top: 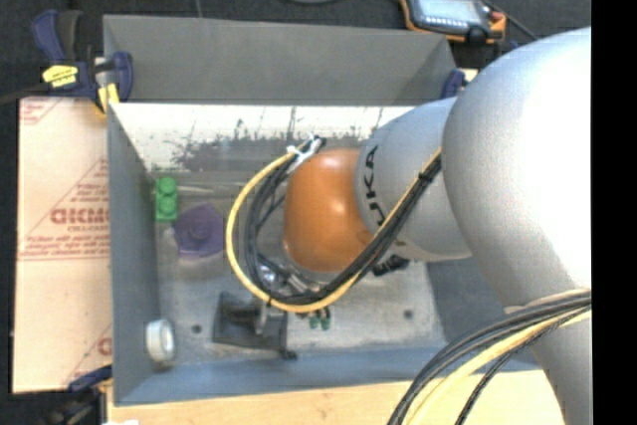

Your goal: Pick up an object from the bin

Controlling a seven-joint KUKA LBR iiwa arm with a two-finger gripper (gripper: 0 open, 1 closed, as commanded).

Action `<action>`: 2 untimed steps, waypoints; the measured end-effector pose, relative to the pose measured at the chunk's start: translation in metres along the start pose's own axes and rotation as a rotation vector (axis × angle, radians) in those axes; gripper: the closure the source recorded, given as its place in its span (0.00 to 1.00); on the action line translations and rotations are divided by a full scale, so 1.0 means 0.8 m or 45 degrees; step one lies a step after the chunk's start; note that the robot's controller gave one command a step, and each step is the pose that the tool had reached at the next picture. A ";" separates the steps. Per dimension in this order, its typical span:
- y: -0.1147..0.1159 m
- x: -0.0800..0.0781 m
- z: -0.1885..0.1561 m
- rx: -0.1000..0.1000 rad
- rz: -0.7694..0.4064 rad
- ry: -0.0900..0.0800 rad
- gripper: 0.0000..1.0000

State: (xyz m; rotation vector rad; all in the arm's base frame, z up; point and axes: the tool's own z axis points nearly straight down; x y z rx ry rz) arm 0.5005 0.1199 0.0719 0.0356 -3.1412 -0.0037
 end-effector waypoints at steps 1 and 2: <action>0.000 0.001 -0.010 0.001 0.000 0.005 1.00; 0.000 0.001 -0.029 0.001 0.001 0.004 1.00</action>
Offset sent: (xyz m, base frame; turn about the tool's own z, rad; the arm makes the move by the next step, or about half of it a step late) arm 0.0001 -0.0001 0.0066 0.0000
